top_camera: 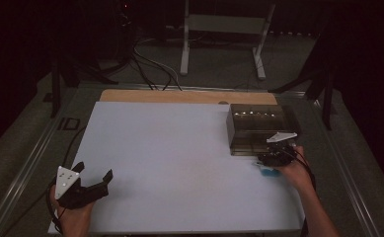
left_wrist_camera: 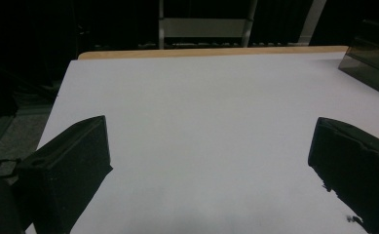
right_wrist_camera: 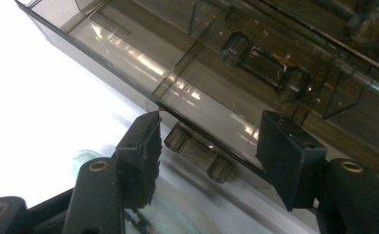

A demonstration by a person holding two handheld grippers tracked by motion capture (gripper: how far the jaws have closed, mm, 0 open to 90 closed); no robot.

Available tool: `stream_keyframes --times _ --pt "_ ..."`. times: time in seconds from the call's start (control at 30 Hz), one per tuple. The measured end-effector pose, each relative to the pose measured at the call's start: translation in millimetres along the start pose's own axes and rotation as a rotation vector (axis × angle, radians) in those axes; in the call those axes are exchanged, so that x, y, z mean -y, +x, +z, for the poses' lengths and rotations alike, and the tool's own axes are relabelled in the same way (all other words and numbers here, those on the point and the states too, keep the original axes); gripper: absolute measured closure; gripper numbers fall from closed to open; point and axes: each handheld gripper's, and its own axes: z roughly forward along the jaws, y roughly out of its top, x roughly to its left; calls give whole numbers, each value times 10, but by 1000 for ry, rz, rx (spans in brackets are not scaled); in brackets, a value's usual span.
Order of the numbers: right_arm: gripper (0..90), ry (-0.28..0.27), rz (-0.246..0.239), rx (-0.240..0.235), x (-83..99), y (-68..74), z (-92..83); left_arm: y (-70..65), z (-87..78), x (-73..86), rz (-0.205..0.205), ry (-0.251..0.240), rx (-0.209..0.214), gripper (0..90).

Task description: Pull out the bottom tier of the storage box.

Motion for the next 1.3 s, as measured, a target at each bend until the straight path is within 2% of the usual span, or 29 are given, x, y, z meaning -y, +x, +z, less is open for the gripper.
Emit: stream_keyframes --times 0.67,1.3 --pt "450 -4 18 -48 103 18 -103 -4 2 3 -1 1 -1 33" --pt "452 7 12 -61 177 52 -185 -4 2 5 0 3 -1 33"
